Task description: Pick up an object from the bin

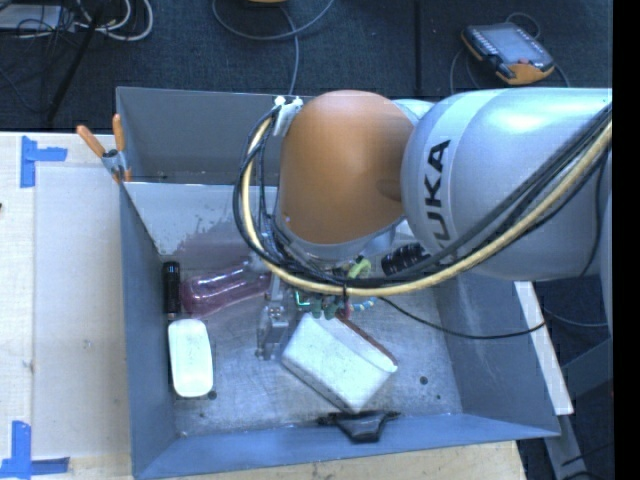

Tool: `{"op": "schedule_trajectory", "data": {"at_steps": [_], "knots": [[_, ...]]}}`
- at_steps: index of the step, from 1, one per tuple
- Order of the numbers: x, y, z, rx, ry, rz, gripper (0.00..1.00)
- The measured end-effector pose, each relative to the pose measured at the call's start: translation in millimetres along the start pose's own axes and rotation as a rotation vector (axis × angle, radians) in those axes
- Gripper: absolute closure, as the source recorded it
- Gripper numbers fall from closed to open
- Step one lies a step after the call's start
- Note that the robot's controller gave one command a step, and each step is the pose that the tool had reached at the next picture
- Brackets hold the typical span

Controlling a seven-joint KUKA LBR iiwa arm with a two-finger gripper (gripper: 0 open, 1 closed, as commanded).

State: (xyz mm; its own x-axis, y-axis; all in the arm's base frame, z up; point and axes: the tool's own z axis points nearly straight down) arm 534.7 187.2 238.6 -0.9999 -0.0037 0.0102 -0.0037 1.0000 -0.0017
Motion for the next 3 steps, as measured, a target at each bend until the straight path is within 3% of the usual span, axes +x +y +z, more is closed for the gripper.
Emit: {"op": "schedule_trajectory", "data": {"at_steps": [1,2,3], "knots": [[-1.8,-1,-5,-0.002,-0.009,0.005,0.0],[-34.6,-9,60,-0.003,-0.014,-0.034,0.0],[-84.1,-20,79,-0.001,-0.012,-0.086,0.0]]}}
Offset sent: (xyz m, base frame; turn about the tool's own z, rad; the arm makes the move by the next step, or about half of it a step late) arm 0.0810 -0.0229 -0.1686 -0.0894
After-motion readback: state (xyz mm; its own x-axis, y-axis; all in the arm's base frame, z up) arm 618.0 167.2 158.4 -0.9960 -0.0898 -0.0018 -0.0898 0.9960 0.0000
